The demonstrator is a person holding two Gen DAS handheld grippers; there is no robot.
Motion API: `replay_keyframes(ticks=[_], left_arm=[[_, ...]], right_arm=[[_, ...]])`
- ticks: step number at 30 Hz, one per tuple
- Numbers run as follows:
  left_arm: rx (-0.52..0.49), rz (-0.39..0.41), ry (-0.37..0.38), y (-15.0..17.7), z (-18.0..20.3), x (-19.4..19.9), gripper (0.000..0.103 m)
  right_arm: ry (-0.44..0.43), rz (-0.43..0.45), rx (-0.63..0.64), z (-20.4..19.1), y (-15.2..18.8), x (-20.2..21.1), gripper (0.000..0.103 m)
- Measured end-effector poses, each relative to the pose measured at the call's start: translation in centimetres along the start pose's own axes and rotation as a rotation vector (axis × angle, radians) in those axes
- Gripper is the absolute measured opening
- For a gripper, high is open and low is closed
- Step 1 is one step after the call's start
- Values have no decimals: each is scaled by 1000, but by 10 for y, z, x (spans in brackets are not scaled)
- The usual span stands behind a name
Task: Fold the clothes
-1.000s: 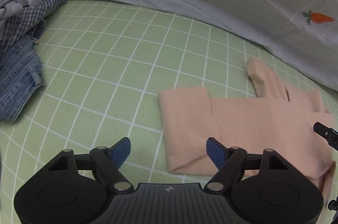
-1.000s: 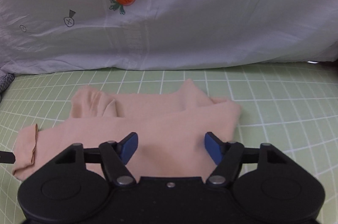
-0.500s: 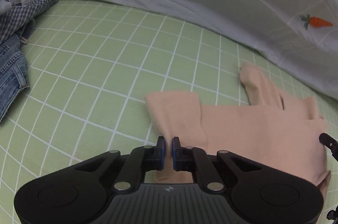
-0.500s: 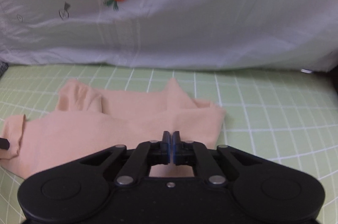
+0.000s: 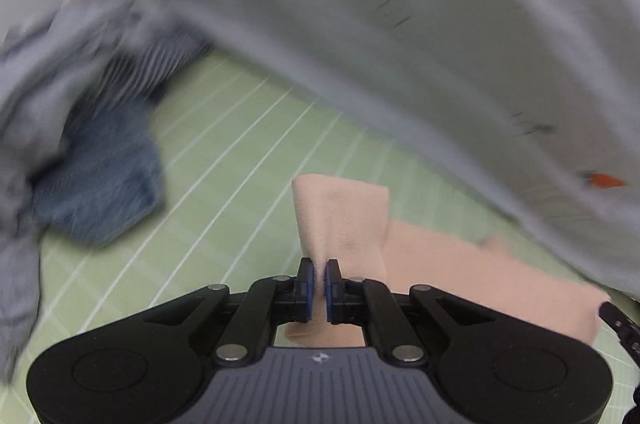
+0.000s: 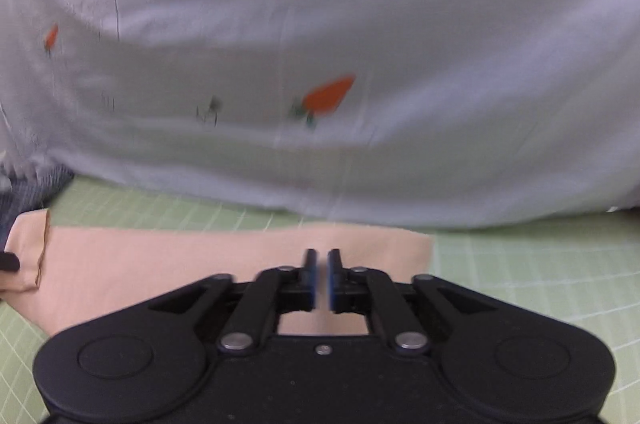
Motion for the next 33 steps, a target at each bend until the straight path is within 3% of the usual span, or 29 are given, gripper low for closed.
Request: replay_keyframes(ticks=[2, 3, 6, 8, 10, 11, 12, 17, 19, 20, 21, 24, 29, 33], left_arm=[[35, -35, 3, 5, -13, -10, 7], [38, -44, -3, 7, -15, -13, 7], [45, -68, -12, 13, -19, -24, 7], [44, -82, -19, 17, -20, -31, 7], [39, -89, -30, 19, -22, -35, 7], [37, -92, -34, 20, -24, -36, 7], [37, -94, -38, 21, -25, -38, 7], [42, -103, -42, 24, -29, -47, 8], [21, -107, -60, 24, -25, -47, 15], [12, -109, -67, 23, -23, -46, 18], [7, -111, -69, 23, -21, -42, 27], [-10, -110, -69, 26, -15, -28, 62], [-38, -101, -36, 44, 2, 13, 82], [-50, -114, 17, 75, 19, 49, 85]], right_arm=[[31, -36, -110, 11, 3, -6, 68], [44, -58, -163, 18, 4, -10, 74], [74, -151, -266, 39, 10, -32, 76], [46, -216, -304, 51, 15, -51, 76], [-9, -256, -317, 57, 16, -68, 62], [-50, -265, -317, 59, 15, -76, 26], [-80, -272, -310, 60, 14, -83, 8], [-58, -228, -217, 52, -5, -108, 8], [-2, -215, -160, 44, -12, -108, 26], [27, -199, -132, 41, -14, -103, 50], [45, -172, -109, 39, -14, -92, 73], [100, -90, -41, 35, -14, -57, 100], [136, -64, 15, 37, 26, 27, 103], [129, -116, -13, 29, 72, 88, 103]])
Point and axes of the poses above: each gripper's, at about its wrist camera, not at the fingertips, and x roughly against the way its jaws point, z to its right, y to its underside, the point moved 1 cm from there along -x, roughly the way its jaws point, and after that the axes turned 13 degrees about y, right-handed, at the moved point
